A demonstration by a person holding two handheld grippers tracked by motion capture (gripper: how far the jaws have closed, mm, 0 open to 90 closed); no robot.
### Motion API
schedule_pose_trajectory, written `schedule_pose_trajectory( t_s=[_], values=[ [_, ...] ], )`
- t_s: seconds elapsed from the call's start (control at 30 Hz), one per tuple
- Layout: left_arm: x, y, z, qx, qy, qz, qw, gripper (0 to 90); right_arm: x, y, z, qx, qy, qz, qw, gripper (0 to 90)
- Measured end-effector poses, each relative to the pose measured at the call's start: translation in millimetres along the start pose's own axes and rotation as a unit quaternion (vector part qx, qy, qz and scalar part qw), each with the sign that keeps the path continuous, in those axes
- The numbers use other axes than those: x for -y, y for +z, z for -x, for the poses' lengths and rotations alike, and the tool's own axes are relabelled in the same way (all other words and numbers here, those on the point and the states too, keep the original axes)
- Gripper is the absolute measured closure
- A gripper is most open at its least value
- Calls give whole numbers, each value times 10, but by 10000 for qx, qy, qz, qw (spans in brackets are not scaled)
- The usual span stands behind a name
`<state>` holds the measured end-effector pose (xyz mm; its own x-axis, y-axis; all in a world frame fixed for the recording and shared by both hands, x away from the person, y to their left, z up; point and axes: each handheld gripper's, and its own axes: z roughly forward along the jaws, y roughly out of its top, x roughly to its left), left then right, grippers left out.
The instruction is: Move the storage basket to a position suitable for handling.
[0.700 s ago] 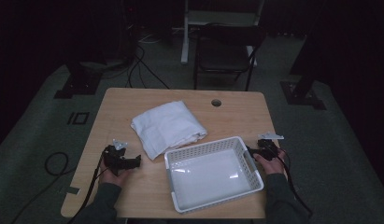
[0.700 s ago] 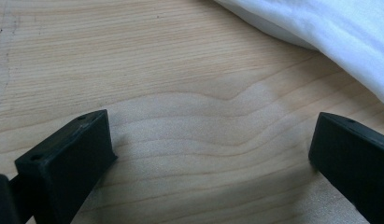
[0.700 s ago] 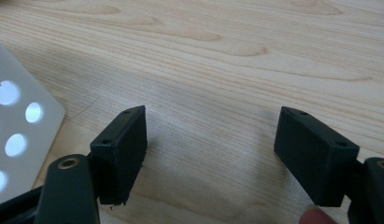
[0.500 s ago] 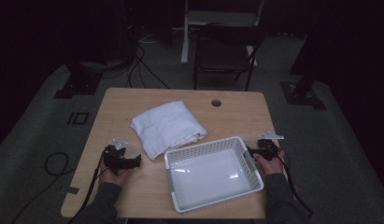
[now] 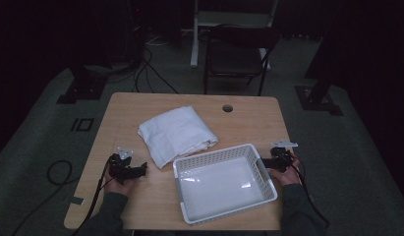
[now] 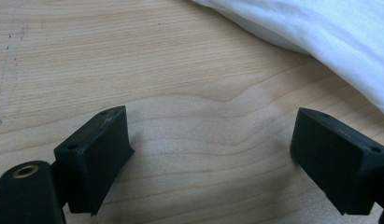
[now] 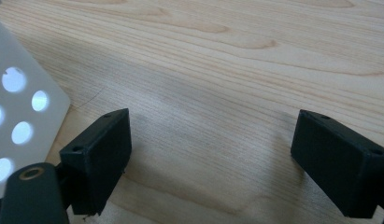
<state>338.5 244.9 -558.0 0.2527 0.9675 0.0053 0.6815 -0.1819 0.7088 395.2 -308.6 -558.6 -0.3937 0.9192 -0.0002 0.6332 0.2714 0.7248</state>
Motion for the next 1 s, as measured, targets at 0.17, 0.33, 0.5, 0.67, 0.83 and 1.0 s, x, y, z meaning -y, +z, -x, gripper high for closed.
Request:
schedule_pose_trajectory(
  t_s=[0.17,0.33,0.5,0.67,0.83,1.0],
  values=[
    [5,-6,9,7,17,25,10000,140,17,-17,2,-141,-128,-3,9998,114],
    [11,-13,17,48,46,32,10000,143,24,-24,-4,-147,-130,4,9998,127],
    [4,-44,52,150,174,-46,9997,183,22,-71,3,-126,-33,-23,9999,236],
    [-17,-87,138,161,318,-148,9993,283,7,-167,38,-218,217,96,9995,328],
    [-38,-176,308,154,636,-2,9979,309,-54,-375,19,-201,277,470,9983,373],
    [-55,-297,452,260,816,241,9960,314,-110,-539,-40,-216,234,677,9972,381]
  ],
)
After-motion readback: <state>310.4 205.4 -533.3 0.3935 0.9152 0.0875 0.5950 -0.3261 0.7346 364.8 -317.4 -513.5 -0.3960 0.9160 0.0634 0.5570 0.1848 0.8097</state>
